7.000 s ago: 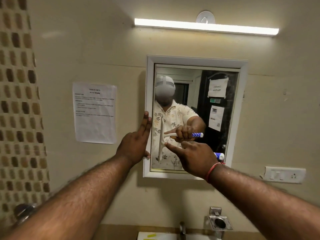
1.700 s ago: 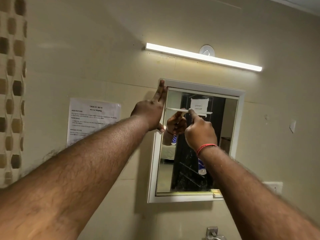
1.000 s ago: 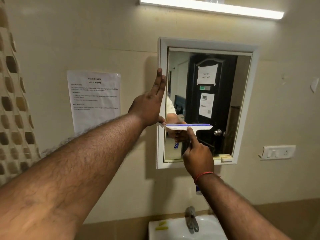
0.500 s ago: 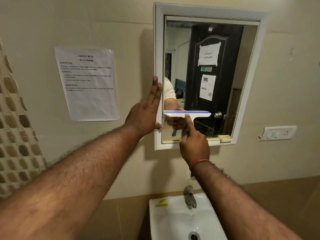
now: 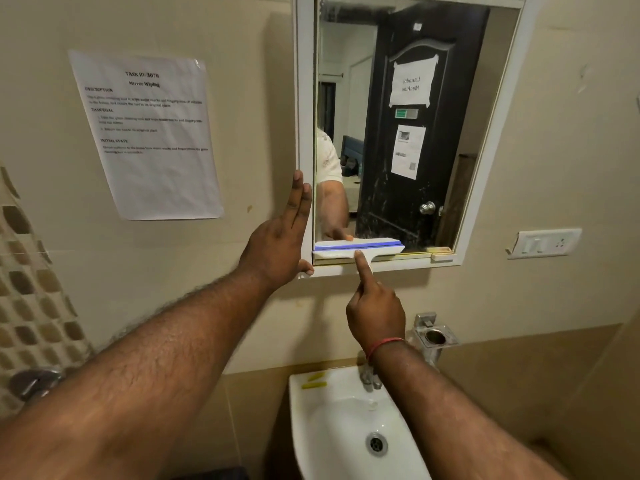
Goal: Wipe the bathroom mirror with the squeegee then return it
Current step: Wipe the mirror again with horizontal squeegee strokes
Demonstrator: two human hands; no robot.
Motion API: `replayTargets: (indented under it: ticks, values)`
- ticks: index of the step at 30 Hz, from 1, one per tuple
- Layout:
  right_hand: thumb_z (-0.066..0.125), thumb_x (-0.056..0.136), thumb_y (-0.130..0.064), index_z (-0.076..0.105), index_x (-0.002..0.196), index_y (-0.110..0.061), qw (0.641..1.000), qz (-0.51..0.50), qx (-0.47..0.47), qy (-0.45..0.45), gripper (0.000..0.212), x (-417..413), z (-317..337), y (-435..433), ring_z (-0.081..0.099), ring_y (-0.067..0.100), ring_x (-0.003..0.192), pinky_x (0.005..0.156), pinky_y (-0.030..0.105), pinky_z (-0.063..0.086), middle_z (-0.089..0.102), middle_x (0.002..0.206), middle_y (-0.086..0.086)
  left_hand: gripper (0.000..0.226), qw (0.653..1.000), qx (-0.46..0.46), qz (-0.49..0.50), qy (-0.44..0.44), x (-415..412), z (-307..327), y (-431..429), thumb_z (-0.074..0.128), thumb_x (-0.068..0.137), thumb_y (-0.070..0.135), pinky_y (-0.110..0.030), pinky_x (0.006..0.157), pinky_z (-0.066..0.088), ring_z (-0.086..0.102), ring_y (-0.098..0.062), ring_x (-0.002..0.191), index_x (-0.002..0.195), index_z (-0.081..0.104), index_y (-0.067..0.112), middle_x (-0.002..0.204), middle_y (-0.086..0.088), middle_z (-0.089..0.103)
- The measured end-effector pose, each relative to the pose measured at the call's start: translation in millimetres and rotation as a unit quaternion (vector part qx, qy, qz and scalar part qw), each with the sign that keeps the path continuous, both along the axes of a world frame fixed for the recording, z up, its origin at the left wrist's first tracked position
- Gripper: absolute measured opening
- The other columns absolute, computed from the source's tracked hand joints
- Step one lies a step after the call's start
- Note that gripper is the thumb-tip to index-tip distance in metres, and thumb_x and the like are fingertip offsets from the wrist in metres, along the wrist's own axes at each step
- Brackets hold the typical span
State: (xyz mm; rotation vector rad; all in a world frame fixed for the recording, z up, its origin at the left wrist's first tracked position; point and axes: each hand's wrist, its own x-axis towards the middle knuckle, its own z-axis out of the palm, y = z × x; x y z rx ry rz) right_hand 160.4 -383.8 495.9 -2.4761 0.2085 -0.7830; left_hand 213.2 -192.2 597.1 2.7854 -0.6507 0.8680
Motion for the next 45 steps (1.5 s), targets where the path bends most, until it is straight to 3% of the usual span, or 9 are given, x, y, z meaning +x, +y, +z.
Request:
replayTargets:
  ticks: [5, 12, 19, 24, 28, 31, 36, 42, 45]
  values:
    - [0.044, 0.103, -0.015, 0.018, 0.169, -0.052, 0.999, 0.001, -0.004, 0.038, 0.08, -4, -9, 0, 0.052, 0.031, 0.067, 0.06, 0.036, 0.039, 0.063, 0.083, 0.011, 0.168, 0.999, 0.022, 0.02, 0.013, -3, -15, 4, 0.109, 0.069, 0.039, -0.033, 0.066, 0.042, 0.047, -0.02, 0.072, 0.178, -0.016, 0.014, 0.185, -0.003, -0.032]
    - [0.045, 0.097, -0.013, 0.018, 0.169, -0.049, 0.997, 0.011, -0.023, 0.075, 0.085, -6, 6, -5, 0.061, 0.033, 0.076, 0.066, 0.041, 0.053, 0.072, 0.093, 0.014, 0.167, 0.999, 0.03, 0.02, 0.032, -8, -30, 5, 0.11, 0.069, 0.019, -0.036, 0.064, 0.044, 0.048, -0.021, 0.072, 0.178, -0.016, 0.016, 0.183, 0.0, -0.037]
    - [0.048, 0.098, -0.011, 0.024, 0.169, -0.044, 0.992, 0.025, -0.031, 0.121, 0.082, -18, 36, -4, 0.067, 0.026, 0.089, 0.075, 0.041, 0.059, 0.073, 0.103, 0.009, 0.153, 0.994, 0.093, 0.054, 0.015, -19, -24, 11, 0.105, 0.076, 0.024, -0.038, 0.065, 0.047, 0.051, -0.028, 0.072, 0.18, -0.006, 0.011, 0.184, -0.007, -0.033]
    - [0.05, 0.103, -0.019, 0.045, 0.162, -0.032, 0.979, 0.039, -0.041, 0.194, 0.061, -21, 85, -3, 0.069, 0.03, 0.115, 0.098, 0.045, 0.06, 0.07, 0.133, 0.011, 0.139, 0.979, 0.18, 0.082, -0.039, -40, 0, 12, 0.102, 0.075, 0.05, -0.043, 0.091, 0.054, 0.069, -0.035, 0.105, 0.178, 0.019, 0.006, 0.186, -0.027, -0.007]
    - [0.055, 0.104, -0.015, 0.065, 0.143, -0.004, 0.95, 0.092, -0.091, 0.284, 0.041, -19, 147, -19, 0.061, 0.026, 0.093, 0.075, 0.034, 0.055, 0.059, 0.09, 0.006, 0.156, 0.98, 0.164, 0.071, -0.085, -45, 51, 20, 0.102, 0.067, 0.059, -0.054, 0.127, 0.038, 0.041, -0.044, 0.158, 0.18, 0.008, 0.008, 0.186, -0.027, 0.003]
    - [0.055, 0.103, -0.018, 0.068, 0.136, -0.012, 0.963, 0.086, -0.092, 0.237, 0.037, -28, 182, -35, 0.064, 0.024, 0.09, 0.082, 0.037, 0.06, 0.065, 0.101, 0.004, 0.158, 0.981, 0.139, 0.083, -0.108, -45, 111, 16, 0.095, 0.079, 0.063, -0.054, 0.137, 0.023, 0.012, -0.044, 0.172, 0.178, -0.016, 0.01, 0.185, -0.024, -0.019]
    - [0.054, 0.107, -0.023, 0.066, 0.129, -0.027, 0.991, 0.107, 0.042, 0.068, 0.026, -44, 247, -62, 0.072, 0.018, 0.091, 0.089, 0.04, 0.065, 0.071, 0.102, -0.001, 0.168, 0.968, 0.147, 0.133, -0.153, -33, 201, -6, 0.09, 0.078, 0.072, -0.055, 0.142, 0.002, -0.03, -0.038, 0.169, 0.168, -0.039, 0.01, 0.172, -0.017, -0.052]
    - [0.046, 0.108, -0.023, 0.059, 0.151, -0.032, 0.983, 0.139, 0.052, -0.106, 0.046, -50, 337, -85, 0.069, 0.027, 0.114, 0.103, 0.05, 0.059, 0.072, 0.131, 0.009, 0.178, 0.955, 0.148, 0.179, -0.183, -20, 272, -37, 0.099, 0.068, 0.067, -0.056, 0.142, 0.0, -0.032, -0.037, 0.169, 0.168, -0.037, 0.01, 0.172, -0.017, -0.052]
    - [0.045, 0.109, -0.021, 0.055, 0.156, -0.029, 0.98, 0.124, 0.041, -0.147, 0.049, -42, 366, -90, 0.071, 0.028, 0.11, 0.1, 0.05, 0.06, 0.072, 0.134, 0.013, 0.183, 0.952, 0.142, 0.218, -0.159, -18, 288, -47, 0.102, 0.062, 0.064, -0.055, 0.142, -0.005, -0.024, -0.037, 0.171, 0.167, -0.036, 0.003, 0.176, -0.02, -0.044]
